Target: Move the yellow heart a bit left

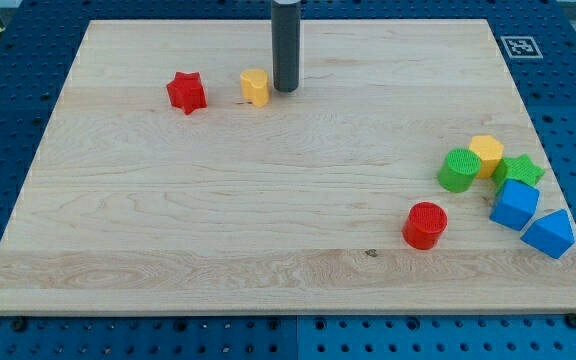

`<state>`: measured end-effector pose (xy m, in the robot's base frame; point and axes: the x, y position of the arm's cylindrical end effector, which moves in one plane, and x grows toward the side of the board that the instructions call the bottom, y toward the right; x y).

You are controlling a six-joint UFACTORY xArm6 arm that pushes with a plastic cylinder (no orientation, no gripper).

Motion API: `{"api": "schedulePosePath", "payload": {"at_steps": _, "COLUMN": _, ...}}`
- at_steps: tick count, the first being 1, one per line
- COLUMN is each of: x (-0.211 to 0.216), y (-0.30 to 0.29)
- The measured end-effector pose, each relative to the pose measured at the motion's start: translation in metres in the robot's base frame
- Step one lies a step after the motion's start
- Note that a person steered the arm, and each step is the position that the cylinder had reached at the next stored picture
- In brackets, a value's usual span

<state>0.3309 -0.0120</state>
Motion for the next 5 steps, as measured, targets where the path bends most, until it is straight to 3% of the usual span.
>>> {"api": "schedulePosePath", "payload": {"at_steps": 5, "x": 0.002, "y": -0.047}}
